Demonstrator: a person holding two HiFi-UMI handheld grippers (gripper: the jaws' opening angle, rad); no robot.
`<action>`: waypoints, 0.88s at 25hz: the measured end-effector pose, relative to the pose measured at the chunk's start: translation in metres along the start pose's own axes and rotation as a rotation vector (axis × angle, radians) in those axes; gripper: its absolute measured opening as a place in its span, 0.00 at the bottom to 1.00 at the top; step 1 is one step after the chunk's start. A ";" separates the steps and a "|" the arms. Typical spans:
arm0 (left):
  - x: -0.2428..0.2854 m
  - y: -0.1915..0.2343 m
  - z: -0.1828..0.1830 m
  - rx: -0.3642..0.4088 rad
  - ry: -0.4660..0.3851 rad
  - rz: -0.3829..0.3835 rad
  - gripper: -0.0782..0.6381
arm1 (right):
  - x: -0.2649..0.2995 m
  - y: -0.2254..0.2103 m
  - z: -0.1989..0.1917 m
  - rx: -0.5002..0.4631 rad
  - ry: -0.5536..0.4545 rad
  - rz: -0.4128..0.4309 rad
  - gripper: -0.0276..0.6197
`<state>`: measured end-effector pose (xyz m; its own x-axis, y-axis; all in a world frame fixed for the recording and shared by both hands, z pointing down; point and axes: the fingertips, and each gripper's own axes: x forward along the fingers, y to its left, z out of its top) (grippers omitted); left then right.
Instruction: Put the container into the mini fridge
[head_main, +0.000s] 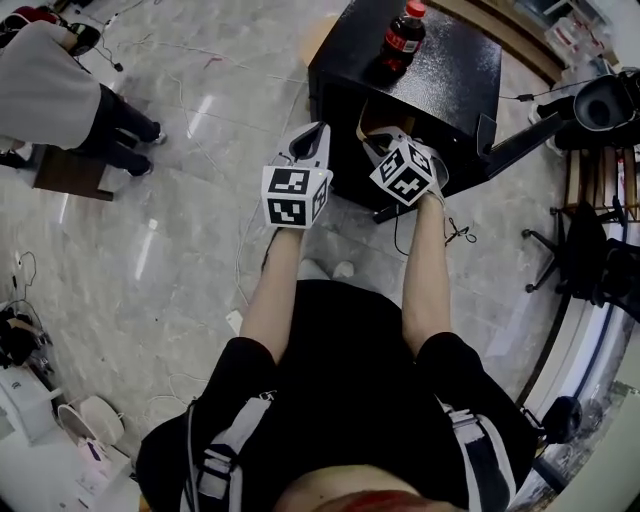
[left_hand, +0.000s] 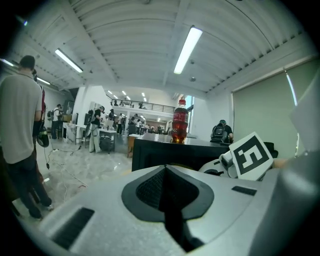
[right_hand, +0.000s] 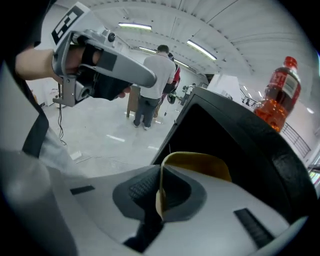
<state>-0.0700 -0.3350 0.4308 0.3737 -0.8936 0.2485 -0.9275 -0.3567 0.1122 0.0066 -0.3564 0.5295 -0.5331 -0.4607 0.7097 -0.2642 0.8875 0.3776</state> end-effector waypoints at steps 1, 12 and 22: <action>0.002 0.001 0.002 0.004 -0.001 -0.002 0.12 | 0.005 -0.005 -0.001 -0.009 0.007 -0.005 0.07; 0.012 0.011 0.015 0.026 -0.001 -0.003 0.12 | 0.012 -0.041 0.003 0.061 -0.028 -0.175 0.15; 0.011 0.004 0.021 -0.019 -0.045 -0.032 0.12 | -0.061 -0.041 0.052 0.468 -0.486 -0.292 0.08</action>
<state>-0.0696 -0.3514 0.4135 0.4020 -0.8932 0.2015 -0.9145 -0.3805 0.1376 0.0080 -0.3641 0.4393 -0.6562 -0.7175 0.2339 -0.7075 0.6927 0.1399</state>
